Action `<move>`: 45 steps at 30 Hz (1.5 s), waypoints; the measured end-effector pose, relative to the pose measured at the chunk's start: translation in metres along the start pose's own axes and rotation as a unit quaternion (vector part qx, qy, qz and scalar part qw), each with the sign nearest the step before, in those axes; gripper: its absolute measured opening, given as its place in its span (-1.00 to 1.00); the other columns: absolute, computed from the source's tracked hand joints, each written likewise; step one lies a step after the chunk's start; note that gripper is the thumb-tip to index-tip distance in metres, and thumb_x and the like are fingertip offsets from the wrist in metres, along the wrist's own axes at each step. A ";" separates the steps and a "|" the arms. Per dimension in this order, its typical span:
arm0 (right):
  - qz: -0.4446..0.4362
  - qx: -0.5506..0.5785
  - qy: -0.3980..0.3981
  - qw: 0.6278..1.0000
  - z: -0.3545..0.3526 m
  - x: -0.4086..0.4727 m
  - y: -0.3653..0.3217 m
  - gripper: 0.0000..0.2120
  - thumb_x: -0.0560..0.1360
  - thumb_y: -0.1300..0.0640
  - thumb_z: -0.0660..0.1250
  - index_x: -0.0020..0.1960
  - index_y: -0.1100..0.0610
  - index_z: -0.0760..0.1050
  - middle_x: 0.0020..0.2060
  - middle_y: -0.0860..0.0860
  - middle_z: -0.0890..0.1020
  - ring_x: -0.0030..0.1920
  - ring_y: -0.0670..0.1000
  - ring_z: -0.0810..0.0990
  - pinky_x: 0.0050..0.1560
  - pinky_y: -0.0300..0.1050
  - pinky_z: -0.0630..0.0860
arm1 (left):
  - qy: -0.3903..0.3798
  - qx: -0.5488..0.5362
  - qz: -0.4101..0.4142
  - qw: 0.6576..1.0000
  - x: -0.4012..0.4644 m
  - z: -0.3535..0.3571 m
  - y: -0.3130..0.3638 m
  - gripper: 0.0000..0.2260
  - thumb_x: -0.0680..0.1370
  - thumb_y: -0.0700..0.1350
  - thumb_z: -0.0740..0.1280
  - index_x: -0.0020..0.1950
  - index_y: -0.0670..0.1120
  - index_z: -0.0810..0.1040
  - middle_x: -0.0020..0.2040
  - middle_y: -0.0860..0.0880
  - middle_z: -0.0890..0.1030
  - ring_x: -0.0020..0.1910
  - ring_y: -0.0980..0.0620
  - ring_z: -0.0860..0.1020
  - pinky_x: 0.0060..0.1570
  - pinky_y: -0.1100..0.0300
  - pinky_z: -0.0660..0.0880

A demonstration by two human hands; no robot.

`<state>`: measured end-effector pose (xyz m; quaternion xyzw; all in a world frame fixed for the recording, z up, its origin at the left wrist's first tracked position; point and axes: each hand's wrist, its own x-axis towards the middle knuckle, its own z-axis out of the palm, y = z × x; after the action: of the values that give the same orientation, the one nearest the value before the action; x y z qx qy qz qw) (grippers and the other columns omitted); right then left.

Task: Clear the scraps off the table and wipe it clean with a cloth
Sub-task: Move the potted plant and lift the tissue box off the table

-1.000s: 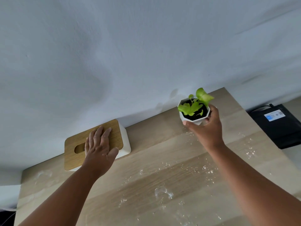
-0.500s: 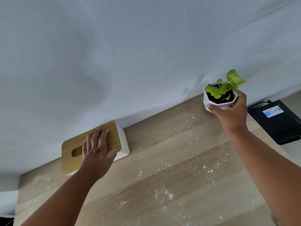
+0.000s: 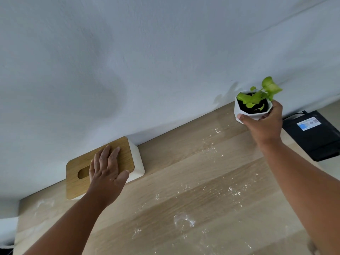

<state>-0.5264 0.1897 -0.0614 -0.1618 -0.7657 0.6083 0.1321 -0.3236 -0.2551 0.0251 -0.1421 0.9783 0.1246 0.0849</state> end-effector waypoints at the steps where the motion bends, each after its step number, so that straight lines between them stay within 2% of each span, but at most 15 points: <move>1: -0.001 0.003 0.001 1.000 0.001 0.001 0.001 -0.14 0.13 -0.05 0.70 0.34 -0.12 0.39 0.14 -0.18 0.62 0.07 -0.25 0.63 0.03 -0.32 0.59 | 0.000 0.001 0.001 1.000 0.000 0.000 0.000 -0.21 0.39 0.30 0.00 0.62 0.08 0.08 0.65 0.01 -0.03 0.63 -0.03 -0.17 0.58 -0.17 -0.16; 6: -0.005 0.024 -0.001 1.000 0.004 0.001 0.001 -0.08 0.16 0.00 0.71 0.42 -0.07 0.36 0.22 -0.16 0.60 0.17 -0.21 0.62 0.20 -0.20 0.59 | 0.000 0.007 0.003 1.000 0.000 0.000 0.000 -0.21 0.40 0.28 0.01 0.62 0.07 0.09 0.65 0.00 -0.02 0.63 -0.04 -0.15 0.58 -0.19 -0.13; 10: 0.013 0.063 -0.010 0.998 0.001 -0.013 0.005 0.06 0.21 0.15 0.71 0.56 0.10 0.20 0.42 0.04 0.50 0.39 -0.11 0.51 0.42 -0.04 0.49 | 0.002 0.011 0.007 1.000 -0.001 0.000 0.000 -0.21 0.40 0.29 0.01 0.62 0.06 0.09 0.64 -0.01 -0.01 0.63 -0.06 -0.13 0.58 -0.22 -0.11; 12: 0.022 0.062 0.005 0.998 -0.001 -0.030 0.004 0.06 0.23 0.10 0.71 0.56 0.09 0.19 0.46 0.03 0.43 0.47 -0.10 0.41 0.50 0.00 0.40 | 0.001 0.010 0.003 1.000 0.000 0.000 0.000 -0.21 0.40 0.28 0.01 0.62 0.06 0.09 0.64 -0.01 -0.01 0.63 -0.06 -0.14 0.58 -0.21 -0.11; 16: 0.025 0.064 0.028 0.997 -0.002 -0.075 0.003 0.00 0.30 0.01 0.67 0.57 0.05 0.18 0.50 -0.03 0.32 0.49 -0.23 0.30 0.52 -0.21 0.29 | 0.009 0.004 0.002 1.000 -0.001 0.000 0.001 -0.22 0.40 0.28 0.03 0.61 0.06 0.11 0.65 -0.02 0.00 0.63 -0.07 -0.13 0.58 -0.20 -0.12; 19: 0.032 0.067 0.008 0.997 0.004 -0.107 0.000 -0.07 0.34 0.01 0.65 0.55 0.01 0.19 0.49 -0.01 0.33 0.44 -0.26 0.33 0.22 -0.59 0.32 | 0.009 -0.009 -0.001 1.000 -0.002 -0.001 0.001 -0.23 0.40 0.27 0.06 0.61 0.08 0.11 0.65 0.00 -0.01 0.63 -0.03 -0.15 0.58 -0.17 -0.15; 21: 0.035 0.071 -0.019 0.997 0.011 -0.129 -0.004 -0.13 0.38 0.05 0.63 0.53 0.00 0.22 0.48 0.01 0.35 0.45 -0.15 0.36 0.16 -0.62 0.33 | 0.008 -0.013 -0.002 1.000 -0.002 -0.002 0.003 -0.25 0.43 0.22 0.12 0.61 0.08 0.12 0.65 0.00 -0.01 0.63 -0.03 -0.15 0.59 -0.16 -0.16; 22: 0.035 0.074 -0.038 0.996 0.015 -0.139 -0.007 -0.17 0.41 0.06 0.62 0.53 0.00 0.23 0.48 0.02 0.37 0.46 -0.13 0.37 0.22 -0.56 0.35 | 0.007 -0.015 -0.003 1.000 -0.002 -0.002 0.003 -0.26 0.43 0.20 0.14 0.61 0.09 0.12 0.65 0.00 -0.01 0.63 -0.02 -0.15 0.59 -0.15 -0.17; 24: 0.036 0.078 -0.089 0.992 0.025 -0.161 -0.016 -0.26 0.46 0.06 0.57 0.51 0.03 0.26 0.45 0.03 0.41 0.47 -0.09 0.40 0.44 -0.27 0.38 | 0.007 -0.023 -0.002 1.000 -0.002 -0.003 0.005 -0.26 0.43 0.18 0.16 0.61 0.09 0.12 0.66 0.00 -0.01 0.63 -0.02 -0.15 0.59 -0.14 -0.18; 26: 0.036 0.080 -0.145 0.986 0.038 -0.183 -0.027 -0.35 0.49 0.08 0.53 0.48 0.07 0.30 0.41 0.04 0.46 0.45 -0.05 0.44 0.52 -0.02 0.36 | 0.009 -0.039 -0.002 0.999 -0.003 -0.005 0.005 -0.26 0.42 0.19 0.18 0.61 0.10 0.13 0.66 0.00 0.01 0.63 -0.02 -0.14 0.59 -0.13 -0.18; 32: 0.029 0.009 -0.322 0.946 0.083 -0.239 -0.059 -0.30 0.48 -0.10 0.52 0.52 -0.04 0.29 0.43 -0.02 0.46 0.41 -0.05 0.47 0.44 0.00 0.44 | 0.009 -0.123 0.007 0.992 -0.005 -0.011 -0.002 -0.26 0.49 0.17 0.38 0.61 0.07 0.19 0.64 0.00 0.10 0.64 -0.08 -0.07 0.60 -0.14 -0.13; 35: 0.034 -0.014 -0.377 0.925 0.108 -0.261 -0.074 -0.28 0.47 -0.10 0.53 0.53 -0.05 0.29 0.47 -0.02 0.42 0.44 -0.06 0.44 0.46 0.02 0.43 | 0.039 -0.263 0.015 0.964 -0.010 -0.020 -0.014 -0.27 0.54 0.06 0.46 0.62 0.08 0.19 0.62 0.08 0.20 0.62 0.03 0.08 0.59 -0.08 0.07; 37: 0.033 -0.028 -0.399 0.916 0.124 -0.273 -0.083 -0.25 0.47 -0.13 0.52 0.55 -0.06 0.27 0.51 -0.04 0.38 0.47 -0.07 0.40 0.47 0.01 0.41 | 0.105 -0.323 -0.006 0.940 -0.017 -0.025 -0.028 -0.34 0.55 0.06 0.45 0.59 0.15 0.24 0.57 0.14 0.28 0.56 0.15 0.20 0.54 0.06 0.20; 40: 0.028 -0.057 -0.413 0.908 0.143 -0.284 -0.094 -0.17 0.45 -0.23 0.50 0.58 -0.09 0.20 0.55 -0.11 0.32 0.45 -0.12 0.37 0.44 -0.04 0.41 | 0.191 -0.387 -0.082 0.898 -0.028 -0.031 -0.053 -0.48 0.55 0.10 0.43 0.48 0.27 0.34 0.44 0.18 0.41 0.36 0.32 0.36 0.31 0.31 0.32; 45: 0.015 -0.086 -0.413 0.906 0.171 -0.294 -0.109 -0.11 0.42 -0.23 0.53 0.59 -0.08 0.16 0.54 -0.09 0.32 0.46 -0.06 0.39 0.38 -0.09 0.42 | 0.271 -0.444 -0.217 0.826 -0.048 -0.025 -0.100 -0.51 0.55 0.05 0.43 0.46 0.17 0.39 0.40 0.12 0.44 0.37 0.17 0.40 0.29 0.17 0.35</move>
<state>-0.3359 -0.1051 0.0050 0.0816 -0.7983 0.5547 -0.2200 -0.2520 -0.3421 0.0363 -0.4011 0.7451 0.4802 -0.2308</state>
